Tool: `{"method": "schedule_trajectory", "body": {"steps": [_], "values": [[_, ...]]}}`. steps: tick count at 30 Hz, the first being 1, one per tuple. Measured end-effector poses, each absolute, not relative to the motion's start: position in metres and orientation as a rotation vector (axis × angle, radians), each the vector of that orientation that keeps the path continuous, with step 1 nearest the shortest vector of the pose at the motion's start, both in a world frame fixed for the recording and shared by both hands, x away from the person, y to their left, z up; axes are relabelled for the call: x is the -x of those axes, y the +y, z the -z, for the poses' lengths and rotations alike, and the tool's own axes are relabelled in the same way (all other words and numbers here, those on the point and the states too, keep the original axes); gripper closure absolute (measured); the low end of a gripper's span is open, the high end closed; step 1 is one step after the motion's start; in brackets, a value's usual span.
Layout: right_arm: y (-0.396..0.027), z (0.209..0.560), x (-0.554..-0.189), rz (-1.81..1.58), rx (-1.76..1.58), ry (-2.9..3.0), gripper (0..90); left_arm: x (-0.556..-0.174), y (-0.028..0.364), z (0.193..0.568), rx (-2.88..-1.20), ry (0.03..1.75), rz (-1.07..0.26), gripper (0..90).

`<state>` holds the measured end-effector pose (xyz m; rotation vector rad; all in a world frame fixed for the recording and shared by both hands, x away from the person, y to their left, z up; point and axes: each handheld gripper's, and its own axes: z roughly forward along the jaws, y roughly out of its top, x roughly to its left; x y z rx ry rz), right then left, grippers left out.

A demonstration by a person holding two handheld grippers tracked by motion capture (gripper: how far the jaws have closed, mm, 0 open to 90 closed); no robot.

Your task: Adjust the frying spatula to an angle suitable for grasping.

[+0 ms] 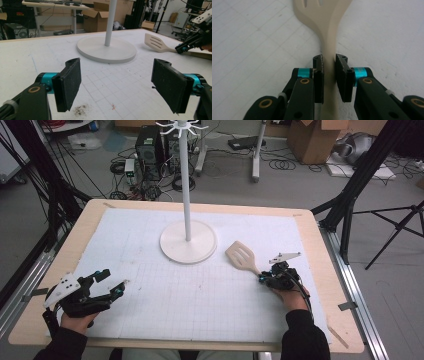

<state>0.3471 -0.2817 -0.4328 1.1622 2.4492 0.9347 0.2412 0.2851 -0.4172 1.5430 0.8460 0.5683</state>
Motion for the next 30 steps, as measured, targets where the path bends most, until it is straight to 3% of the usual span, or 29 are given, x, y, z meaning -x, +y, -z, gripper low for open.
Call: {"method": "schedule_trajectory", "body": {"steps": [18,30], "values": [[-0.22,0.418,-0.342,-1.086,-0.718,2.74,77.8,-0.241,0.287,0.414,-1.541,0.836,-0.583,24.5],[-0.15,0.419,-0.338,-1.129,-0.386,2.907,77.6,-0.241,0.287,0.414,-1.54,0.832,-0.582,24.5]]}}
